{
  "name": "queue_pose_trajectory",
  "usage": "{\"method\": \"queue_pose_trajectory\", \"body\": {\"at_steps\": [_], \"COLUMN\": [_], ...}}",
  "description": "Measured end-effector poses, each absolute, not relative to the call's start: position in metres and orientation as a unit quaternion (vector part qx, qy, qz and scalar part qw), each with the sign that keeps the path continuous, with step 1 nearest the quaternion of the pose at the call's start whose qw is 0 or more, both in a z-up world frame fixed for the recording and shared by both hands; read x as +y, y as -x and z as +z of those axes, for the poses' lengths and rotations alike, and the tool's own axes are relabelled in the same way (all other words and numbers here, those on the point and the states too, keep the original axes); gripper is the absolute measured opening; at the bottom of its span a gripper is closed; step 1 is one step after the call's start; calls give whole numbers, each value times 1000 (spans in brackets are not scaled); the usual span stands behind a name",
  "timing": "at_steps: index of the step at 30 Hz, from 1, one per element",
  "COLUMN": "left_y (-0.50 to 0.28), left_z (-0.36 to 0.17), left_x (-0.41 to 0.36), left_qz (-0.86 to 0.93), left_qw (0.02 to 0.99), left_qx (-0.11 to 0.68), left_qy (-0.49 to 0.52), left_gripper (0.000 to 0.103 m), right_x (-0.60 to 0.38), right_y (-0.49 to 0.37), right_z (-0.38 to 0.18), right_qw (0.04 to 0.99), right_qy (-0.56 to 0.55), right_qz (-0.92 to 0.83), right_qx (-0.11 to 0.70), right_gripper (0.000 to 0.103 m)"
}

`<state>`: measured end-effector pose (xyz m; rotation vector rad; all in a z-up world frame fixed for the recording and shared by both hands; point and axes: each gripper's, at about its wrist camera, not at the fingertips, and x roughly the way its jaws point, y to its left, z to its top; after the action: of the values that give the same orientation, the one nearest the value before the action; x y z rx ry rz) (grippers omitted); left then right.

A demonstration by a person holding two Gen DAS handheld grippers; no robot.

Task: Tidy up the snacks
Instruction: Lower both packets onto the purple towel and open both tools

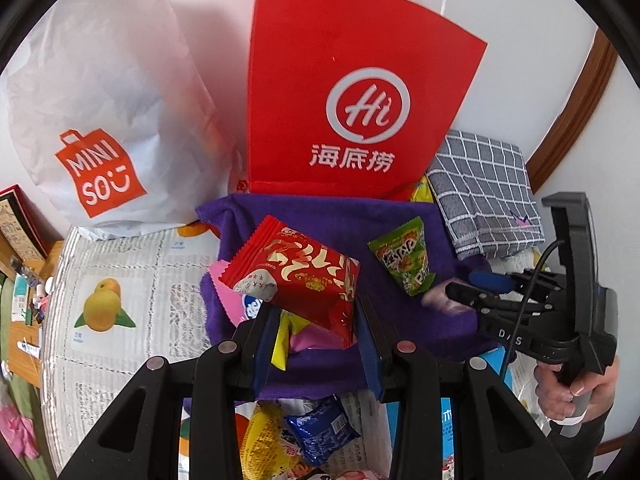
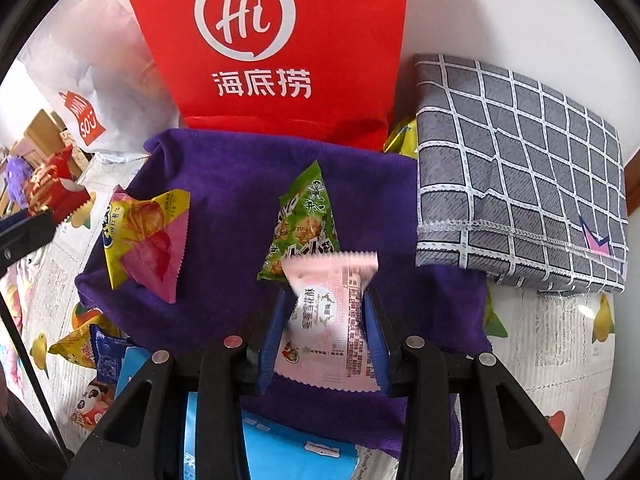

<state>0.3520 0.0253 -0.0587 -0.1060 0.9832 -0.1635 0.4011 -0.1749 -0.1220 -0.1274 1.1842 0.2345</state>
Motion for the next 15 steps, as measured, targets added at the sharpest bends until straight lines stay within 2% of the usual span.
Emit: {"method": "queue_pose_trajectory", "body": {"at_steps": [6, 15], "left_y": [-357, -364], "left_z": [-71, -89], "left_x": [19, 14], "left_qz": [-83, -79], "left_qw": [867, 850], "left_qx": [489, 518], "left_qy": [51, 55], "left_gripper": [35, 36], "right_x": [-177, -179], "right_y": [-400, -380], "right_z": [-112, -65], "right_qw": [828, 860], "right_qy": [64, 56], "right_qz": [102, 110], "right_qx": [547, 496], "right_gripper": [39, 41]}}
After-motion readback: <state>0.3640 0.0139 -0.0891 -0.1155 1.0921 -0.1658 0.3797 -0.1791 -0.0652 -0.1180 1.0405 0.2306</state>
